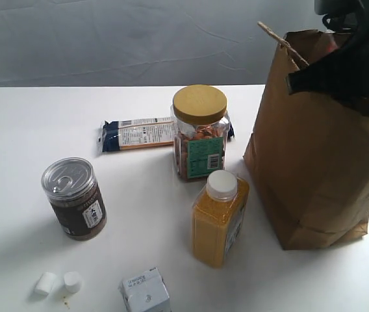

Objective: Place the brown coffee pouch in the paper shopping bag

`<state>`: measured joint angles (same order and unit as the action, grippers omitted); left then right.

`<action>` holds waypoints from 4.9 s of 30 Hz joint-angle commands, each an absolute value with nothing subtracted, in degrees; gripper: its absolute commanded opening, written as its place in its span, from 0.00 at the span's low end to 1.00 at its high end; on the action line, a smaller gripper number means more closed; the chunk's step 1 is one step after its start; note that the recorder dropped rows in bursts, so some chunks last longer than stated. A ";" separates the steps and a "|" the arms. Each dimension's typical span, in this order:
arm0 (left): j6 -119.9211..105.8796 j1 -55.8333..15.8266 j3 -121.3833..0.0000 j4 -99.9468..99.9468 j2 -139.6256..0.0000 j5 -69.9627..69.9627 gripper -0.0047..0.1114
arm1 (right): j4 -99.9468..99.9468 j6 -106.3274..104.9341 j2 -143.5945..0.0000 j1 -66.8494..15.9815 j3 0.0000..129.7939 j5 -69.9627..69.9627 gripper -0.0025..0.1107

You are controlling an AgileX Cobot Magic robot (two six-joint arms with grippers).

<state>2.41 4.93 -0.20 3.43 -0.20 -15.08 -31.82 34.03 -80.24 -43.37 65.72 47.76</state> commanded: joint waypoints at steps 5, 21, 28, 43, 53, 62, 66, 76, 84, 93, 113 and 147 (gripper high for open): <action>2.61 5.14 0.00 3.66 0.00 -14.90 0.04 | -35.16 33.83 -79.07 -43.19 66.14 48.56 0.55; 2.61 5.14 0.00 3.66 0.00 -14.90 0.04 | -29.10 32.23 -51.52 -43.32 66.14 49.47 0.02; 2.61 5.14 0.00 3.66 0.00 -14.90 0.04 | -29.34 33.91 -39.50 -43.32 61.07 51.88 0.02; 2.61 5.14 0.00 3.66 0.00 -14.90 0.04 | -22.74 25.21 -17.05 -41.51 30.12 27.57 0.02; 2.61 5.14 0.00 3.66 0.00 -14.90 0.04 | -9.77 17.74 -14.83 -28.23 11.56 7.21 0.02; 2.61 5.14 0.00 3.66 0.00 -14.90 0.04 | -5.04 12.94 -13.05 -20.75 0.00 -2.73 0.02; 2.61 5.14 0.00 3.66 0.00 -14.90 0.04 | -5.51 11.19 -7.46 -17.92 0.00 0.86 0.02; 2.61 5.14 0.00 3.66 0.00 -14.75 0.04 | -9.02 10.56 0.00 -15.97 0.00 7.29 0.02; 2.61 5.14 0.00 3.66 0.00 -14.85 0.04 | -2.03 2.71 0.00 -15.97 0.00 6.86 0.02; 2.61 5.14 0.00 3.66 0.00 -14.85 0.04 | -0.36 3.05 0.00 -15.97 0.00 8.21 0.02; 2.61 5.14 0.00 3.66 0.00 -14.85 0.04 | 0.00 3.35 0.00 -15.97 0.00 8.06 0.02; 2.61 5.14 0.00 3.66 0.00 -14.85 0.04 | 0.00 3.35 0.00 -15.97 0.00 8.06 0.02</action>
